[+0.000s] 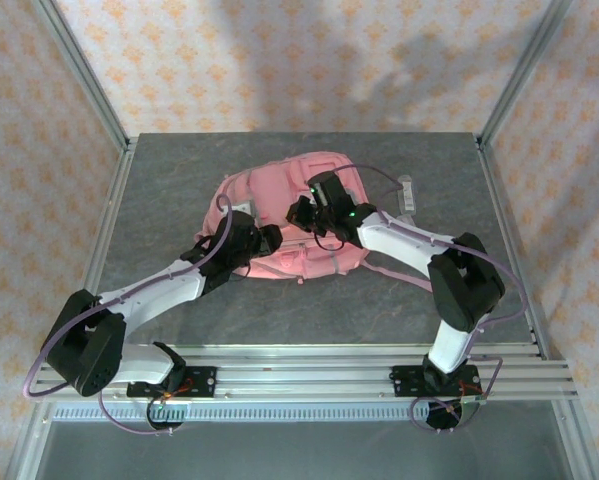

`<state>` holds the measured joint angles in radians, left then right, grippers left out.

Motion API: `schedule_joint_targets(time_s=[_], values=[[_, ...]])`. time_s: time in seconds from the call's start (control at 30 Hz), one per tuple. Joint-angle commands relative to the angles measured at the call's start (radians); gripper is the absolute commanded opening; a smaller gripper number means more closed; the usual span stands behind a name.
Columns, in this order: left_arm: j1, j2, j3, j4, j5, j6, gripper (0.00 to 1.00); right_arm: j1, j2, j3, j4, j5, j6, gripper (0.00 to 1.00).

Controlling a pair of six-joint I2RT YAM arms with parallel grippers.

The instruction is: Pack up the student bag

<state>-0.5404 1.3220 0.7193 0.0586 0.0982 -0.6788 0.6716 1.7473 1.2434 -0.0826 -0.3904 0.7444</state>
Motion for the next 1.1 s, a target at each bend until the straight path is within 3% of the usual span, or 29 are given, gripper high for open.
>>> schedule_joint_targets(time_s=[0.0,0.2,0.27,0.33,0.53,0.83,1.07], values=[[-0.003,0.013,0.01,-0.034,-0.011,0.008,0.53,0.002,-0.072,0.015,0.077,-0.036,-0.002,0.0],[-0.077,0.088,0.047,-0.05,-0.198,-0.008,0.36,0.006,-0.065,0.026,0.076,-0.04,0.0,0.0],[-0.079,0.122,0.051,-0.041,-0.225,-0.021,0.12,0.007,-0.065,0.028,0.076,-0.039,0.001,0.0],[-0.079,0.141,0.053,-0.039,-0.225,-0.025,0.0,0.007,-0.065,0.026,0.07,-0.031,-0.002,0.0],[-0.063,0.095,0.026,-0.099,-0.228,-0.003,0.0,-0.024,-0.067,0.003,0.06,0.002,-0.011,0.0],[0.053,-0.084,-0.097,-0.215,-0.221,0.028,0.0,-0.07,-0.036,-0.009,0.062,0.028,-0.02,0.0],[0.068,-0.091,-0.09,-0.23,-0.186,0.065,0.0,-0.074,-0.01,0.015,0.061,0.033,-0.04,0.0]])
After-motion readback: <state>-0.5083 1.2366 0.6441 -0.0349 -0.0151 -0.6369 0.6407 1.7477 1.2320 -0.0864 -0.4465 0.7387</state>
